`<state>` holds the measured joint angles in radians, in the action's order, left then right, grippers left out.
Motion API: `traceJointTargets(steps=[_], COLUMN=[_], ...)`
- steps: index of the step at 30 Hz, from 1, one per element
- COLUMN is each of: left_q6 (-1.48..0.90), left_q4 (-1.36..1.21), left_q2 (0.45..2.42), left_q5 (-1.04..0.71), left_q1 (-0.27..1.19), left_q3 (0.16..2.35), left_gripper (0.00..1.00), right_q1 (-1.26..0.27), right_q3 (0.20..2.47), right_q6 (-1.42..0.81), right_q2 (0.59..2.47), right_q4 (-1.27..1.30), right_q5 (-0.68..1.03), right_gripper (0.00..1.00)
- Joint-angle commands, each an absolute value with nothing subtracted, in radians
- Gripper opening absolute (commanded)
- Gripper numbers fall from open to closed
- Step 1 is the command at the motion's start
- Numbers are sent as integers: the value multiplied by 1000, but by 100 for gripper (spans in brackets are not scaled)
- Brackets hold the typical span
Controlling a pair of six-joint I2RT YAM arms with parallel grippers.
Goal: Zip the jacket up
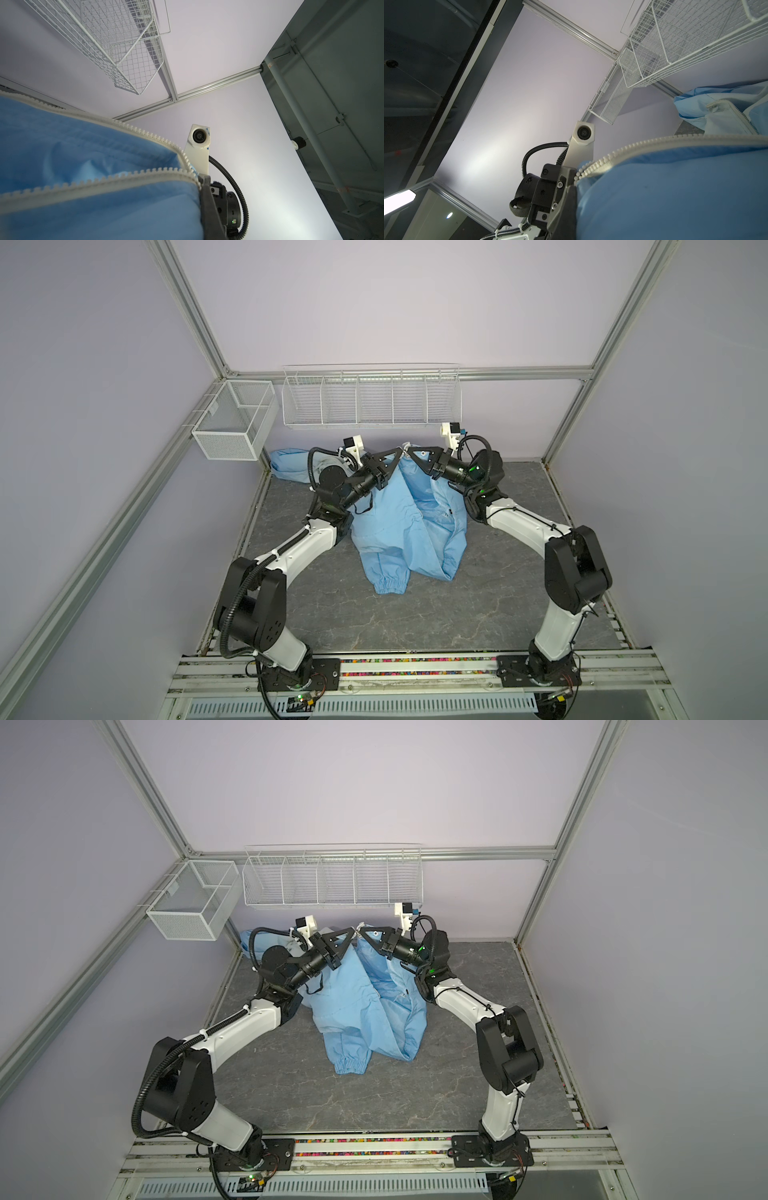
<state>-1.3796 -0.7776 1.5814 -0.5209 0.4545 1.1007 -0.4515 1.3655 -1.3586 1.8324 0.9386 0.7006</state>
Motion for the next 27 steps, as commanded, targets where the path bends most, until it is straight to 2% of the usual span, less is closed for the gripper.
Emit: traceJointTargets(steps=[1, 27], left_q6=[-1343, -1373], left_q4=[-683, -699], left_q2=[1563, 1550], left_q5=[-661, -723], left_q1=[482, 507], left_q3=[1091, 1140], left_gripper=[0, 0], right_q1=[-438, -447], right_q3=[1446, 1414], right_q6=[-1403, -1369], right_q2=[1832, 1824], right_q4=[1028, 900], right_q5=[597, 590], right_gripper=[7, 7])
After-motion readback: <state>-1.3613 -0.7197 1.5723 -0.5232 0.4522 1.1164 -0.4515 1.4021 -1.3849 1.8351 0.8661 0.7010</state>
